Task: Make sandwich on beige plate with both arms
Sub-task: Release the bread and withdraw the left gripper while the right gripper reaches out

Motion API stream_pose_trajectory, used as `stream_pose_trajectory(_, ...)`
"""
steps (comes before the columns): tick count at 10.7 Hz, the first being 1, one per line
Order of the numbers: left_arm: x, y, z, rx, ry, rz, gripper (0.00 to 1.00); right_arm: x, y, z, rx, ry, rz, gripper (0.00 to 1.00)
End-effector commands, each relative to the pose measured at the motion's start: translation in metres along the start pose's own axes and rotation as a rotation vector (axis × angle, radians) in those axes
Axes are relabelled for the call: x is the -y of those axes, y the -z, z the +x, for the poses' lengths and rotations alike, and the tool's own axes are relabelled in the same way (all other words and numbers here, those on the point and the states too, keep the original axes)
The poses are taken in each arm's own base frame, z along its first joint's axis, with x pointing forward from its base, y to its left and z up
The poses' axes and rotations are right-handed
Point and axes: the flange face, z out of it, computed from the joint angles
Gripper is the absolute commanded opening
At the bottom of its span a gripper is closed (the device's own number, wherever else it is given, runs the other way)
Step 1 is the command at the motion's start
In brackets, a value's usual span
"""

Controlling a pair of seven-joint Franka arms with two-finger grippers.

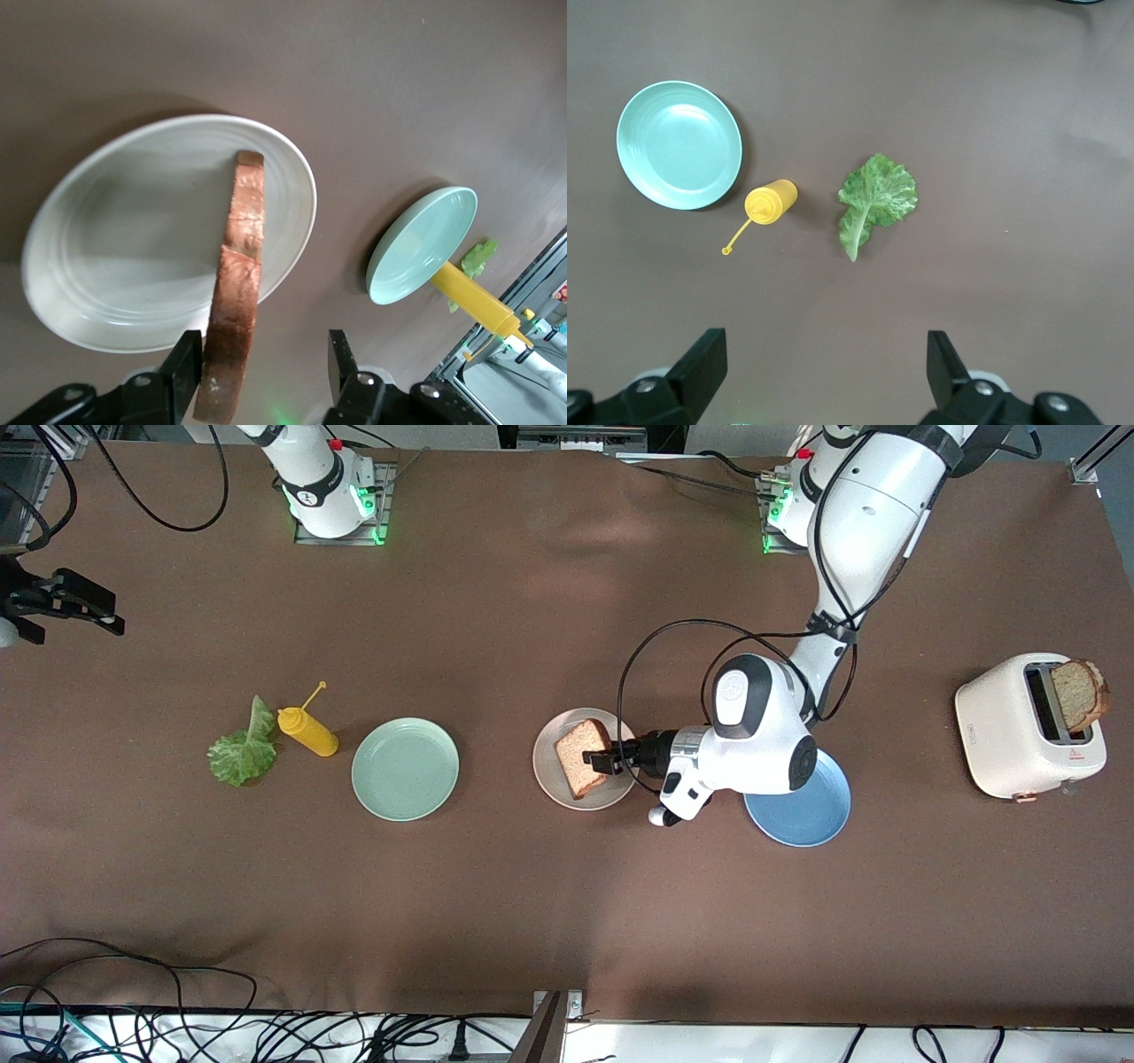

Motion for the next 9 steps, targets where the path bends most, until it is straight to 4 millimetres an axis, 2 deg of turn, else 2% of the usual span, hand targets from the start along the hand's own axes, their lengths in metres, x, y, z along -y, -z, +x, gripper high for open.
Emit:
stream_pose_trajectory(1,0.018,0.026,0.019,-0.011,0.018,0.010,0.72,0.001,0.004,0.001,0.000,-0.008,0.014,1.00)
stream_pose_trajectory(6,0.060,0.067,0.051,-0.074,0.015,0.118,0.73,-0.002,-0.004,0.005,0.015,-0.014,0.016,1.00)
stream_pose_trajectory(7,0.063,0.087,0.050,-0.091,-0.029,0.200,0.73,-0.002,-0.006,0.005,0.018,-0.015,0.016,1.00)
stream_pose_trajectory(8,0.071,0.114,0.049,-0.099,-0.055,0.275,0.78,-0.004,-0.016,0.010,0.036,-0.019,0.020,1.00)
stream_pose_trajectory(9,0.072,0.140,0.041,-0.102,-0.078,0.340,0.93,-0.005,-0.024,0.014,0.053,-0.019,0.021,1.00)
